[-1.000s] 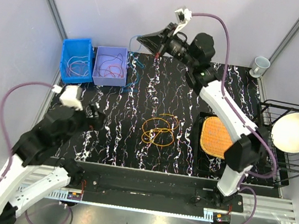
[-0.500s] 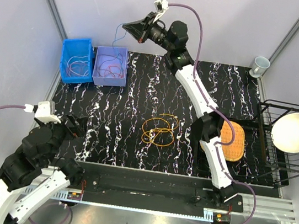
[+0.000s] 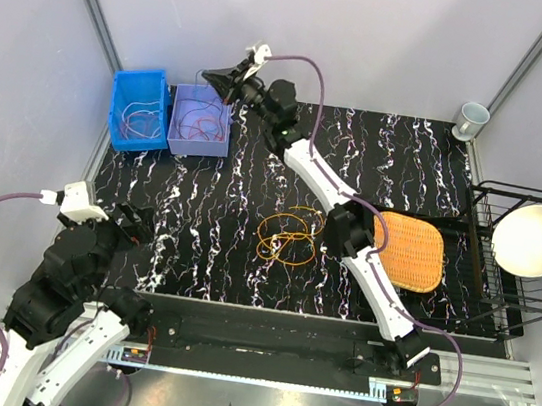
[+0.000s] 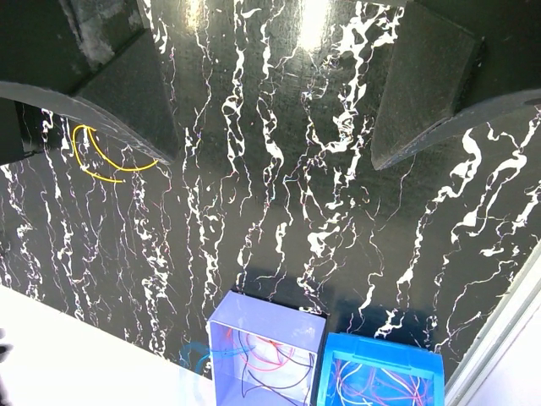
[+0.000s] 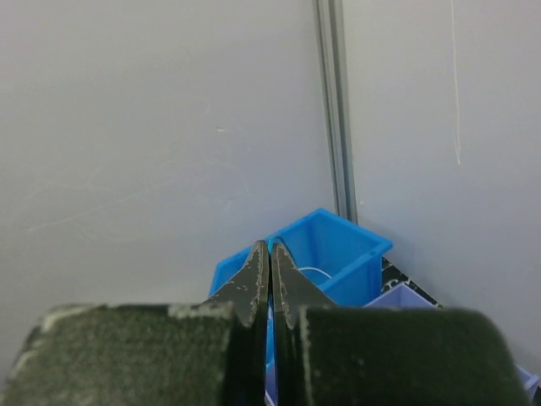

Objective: Untangle the cables

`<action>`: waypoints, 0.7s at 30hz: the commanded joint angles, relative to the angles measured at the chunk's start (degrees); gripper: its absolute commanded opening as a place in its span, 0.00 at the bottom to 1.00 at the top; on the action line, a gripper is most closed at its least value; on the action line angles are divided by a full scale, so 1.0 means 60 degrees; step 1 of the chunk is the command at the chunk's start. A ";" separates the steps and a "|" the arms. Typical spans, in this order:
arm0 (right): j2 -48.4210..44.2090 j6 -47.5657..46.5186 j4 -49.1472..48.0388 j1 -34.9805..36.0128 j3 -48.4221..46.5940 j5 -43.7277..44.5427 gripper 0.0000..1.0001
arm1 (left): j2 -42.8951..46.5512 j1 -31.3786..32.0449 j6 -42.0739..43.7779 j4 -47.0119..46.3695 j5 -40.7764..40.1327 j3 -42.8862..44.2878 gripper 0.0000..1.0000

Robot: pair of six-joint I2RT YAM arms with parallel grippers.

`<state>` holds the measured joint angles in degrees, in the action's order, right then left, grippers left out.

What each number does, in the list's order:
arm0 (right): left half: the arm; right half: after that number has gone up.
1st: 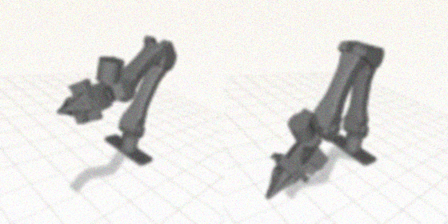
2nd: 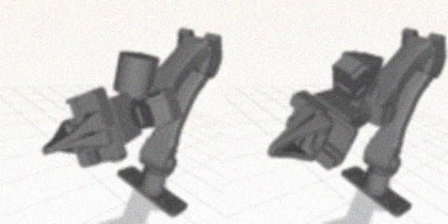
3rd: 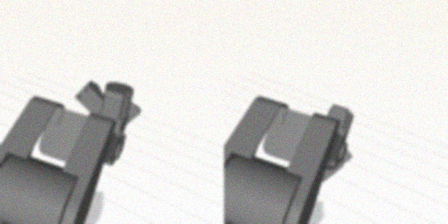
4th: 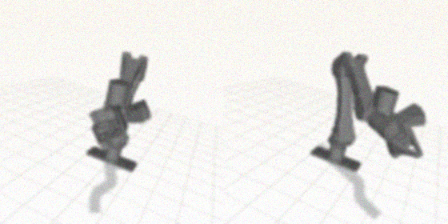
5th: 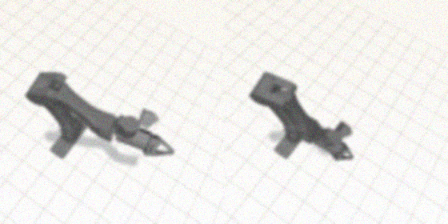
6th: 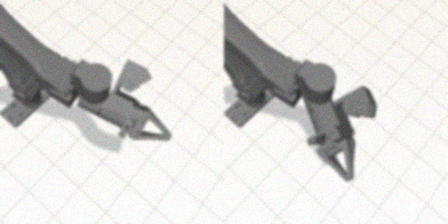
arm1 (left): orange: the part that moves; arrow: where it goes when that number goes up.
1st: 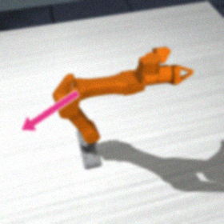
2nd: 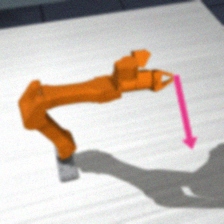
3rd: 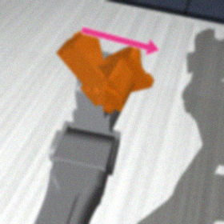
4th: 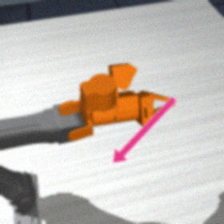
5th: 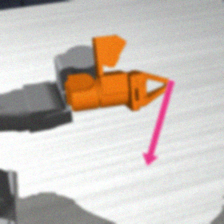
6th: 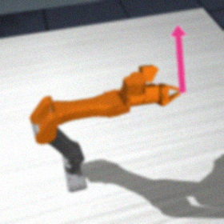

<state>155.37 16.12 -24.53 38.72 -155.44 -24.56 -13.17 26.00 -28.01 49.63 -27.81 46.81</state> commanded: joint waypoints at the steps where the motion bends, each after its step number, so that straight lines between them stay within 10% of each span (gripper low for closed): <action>1: 0.0428 -0.0518 -0.0964 0.0036 -0.0419 0.0782 0.00 | -0.0105 -0.0143 0.0186 -0.0522 0.0285 -0.0037 0.99; 21: 0.1718 0.0622 -0.0012 0.0066 -0.0593 0.2424 0.01 | -0.0222 -0.0276 0.0215 -0.0581 0.0373 -0.0081 0.99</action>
<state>165.71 15.31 -23.29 39.31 -155.65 -14.72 -13.32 24.56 -27.83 49.23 -26.76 46.35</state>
